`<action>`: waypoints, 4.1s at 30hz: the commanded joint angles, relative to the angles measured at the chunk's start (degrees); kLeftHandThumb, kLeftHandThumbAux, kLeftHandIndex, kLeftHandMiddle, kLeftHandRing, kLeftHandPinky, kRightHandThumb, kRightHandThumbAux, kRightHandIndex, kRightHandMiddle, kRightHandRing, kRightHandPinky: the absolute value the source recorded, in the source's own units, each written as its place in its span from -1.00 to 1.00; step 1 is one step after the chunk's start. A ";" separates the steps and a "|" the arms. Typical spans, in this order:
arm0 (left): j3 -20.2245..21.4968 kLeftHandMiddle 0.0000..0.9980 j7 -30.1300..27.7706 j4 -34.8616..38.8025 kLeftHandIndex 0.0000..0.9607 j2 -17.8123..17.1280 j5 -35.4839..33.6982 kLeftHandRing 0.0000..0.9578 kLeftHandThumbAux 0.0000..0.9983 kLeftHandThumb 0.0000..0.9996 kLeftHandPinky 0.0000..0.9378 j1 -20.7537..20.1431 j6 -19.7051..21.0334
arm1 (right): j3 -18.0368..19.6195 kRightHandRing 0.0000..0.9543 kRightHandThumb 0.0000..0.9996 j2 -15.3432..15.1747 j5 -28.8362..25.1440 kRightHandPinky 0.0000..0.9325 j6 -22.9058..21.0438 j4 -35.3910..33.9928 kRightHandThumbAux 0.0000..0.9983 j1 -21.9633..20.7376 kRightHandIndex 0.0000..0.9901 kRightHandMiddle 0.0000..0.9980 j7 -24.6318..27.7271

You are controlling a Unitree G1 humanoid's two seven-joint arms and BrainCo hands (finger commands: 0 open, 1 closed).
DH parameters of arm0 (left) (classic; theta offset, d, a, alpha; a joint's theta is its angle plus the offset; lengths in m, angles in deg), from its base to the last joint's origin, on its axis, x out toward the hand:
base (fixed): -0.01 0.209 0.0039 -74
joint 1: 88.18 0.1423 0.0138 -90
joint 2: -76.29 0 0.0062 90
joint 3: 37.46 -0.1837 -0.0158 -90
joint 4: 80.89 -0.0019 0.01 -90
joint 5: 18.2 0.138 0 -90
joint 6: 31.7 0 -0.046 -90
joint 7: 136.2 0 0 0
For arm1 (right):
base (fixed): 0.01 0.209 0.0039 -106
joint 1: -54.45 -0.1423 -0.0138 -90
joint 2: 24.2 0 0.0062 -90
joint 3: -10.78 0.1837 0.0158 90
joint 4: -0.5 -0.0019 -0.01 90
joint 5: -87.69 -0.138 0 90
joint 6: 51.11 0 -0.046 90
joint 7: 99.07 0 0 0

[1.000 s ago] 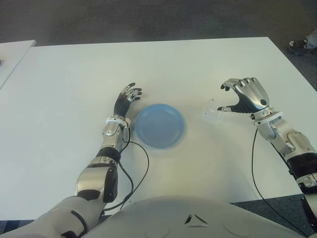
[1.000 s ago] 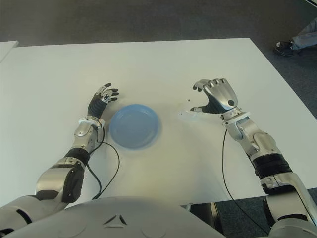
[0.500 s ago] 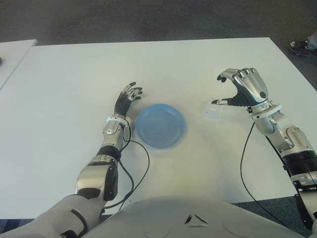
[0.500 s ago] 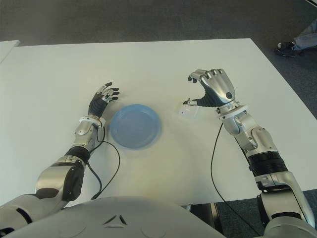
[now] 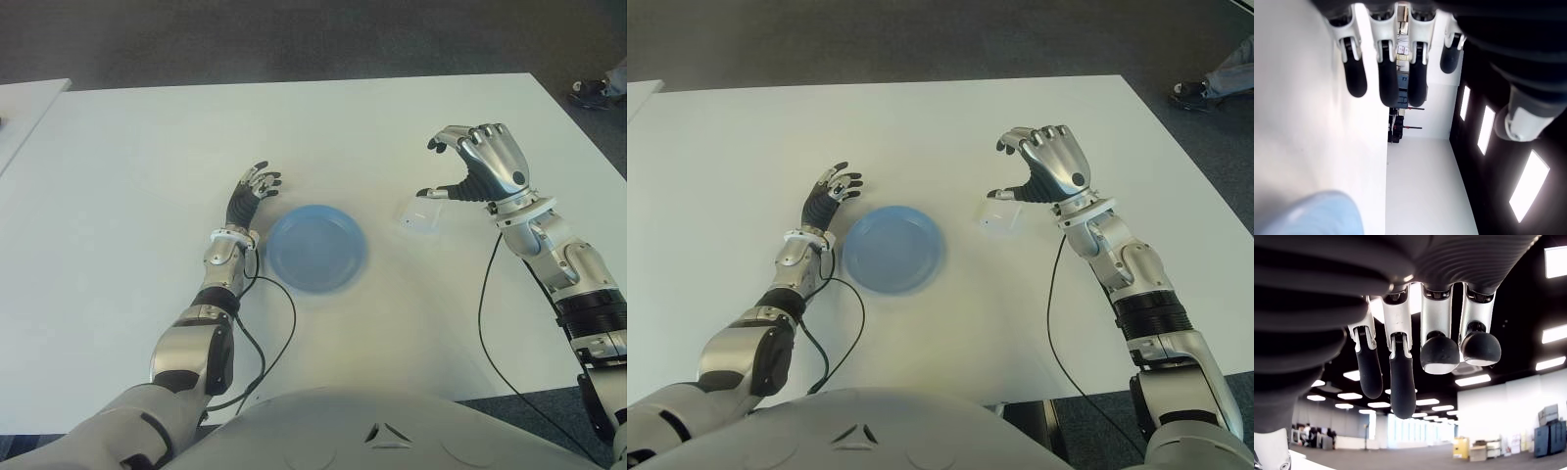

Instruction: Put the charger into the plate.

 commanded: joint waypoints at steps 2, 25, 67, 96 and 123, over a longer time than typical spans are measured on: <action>-0.10 -0.40 0.84 -1.49 -0.67 0.68 0.41 -0.36 0.01 -1.00 -0.37 1.83 2.67 | -0.24 0.81 0.71 1.37 -0.95 0.81 0.41 0.80 0.35 -0.93 -0.19 0.08 2.42; -0.16 -0.42 -0.10 -1.31 -0.70 -0.15 0.38 -0.38 0.01 -1.00 -0.39 1.99 3.43 | -1.56 -0.99 -0.37 -0.98 -4.00 -0.99 -3.67 6.93 -0.74 1.75 -0.99 -0.99 21.02; 0.08 -0.40 -1.20 -1.37 -0.62 -1.38 0.05 -0.37 0.00 -1.00 -0.38 2.06 3.83 | -2.88 -1.00 -0.38 2.46 -1.09 -1.00 -16.07 3.99 -0.84 8.05 -1.00 -1.00 20.92; 0.45 -0.39 -1.49 -1.23 -0.56 -1.05 -0.20 -0.35 0.01 -1.00 -0.36 2.50 2.82 | -7.30 -1.00 -0.33 8.69 2.16 -1.00 -19.52 11.80 -0.84 8.99 -1.00 -1.00 12.91; 0.65 -0.36 -2.63 0.55 -0.52 -0.49 -1.21 -0.34 0.00 -1.00 -0.36 3.88 2.59 | -14.89 -1.00 -0.27 12.65 2.93 -1.00 -17.45 30.12 -0.79 0.27 -1.00 -1.00 4.27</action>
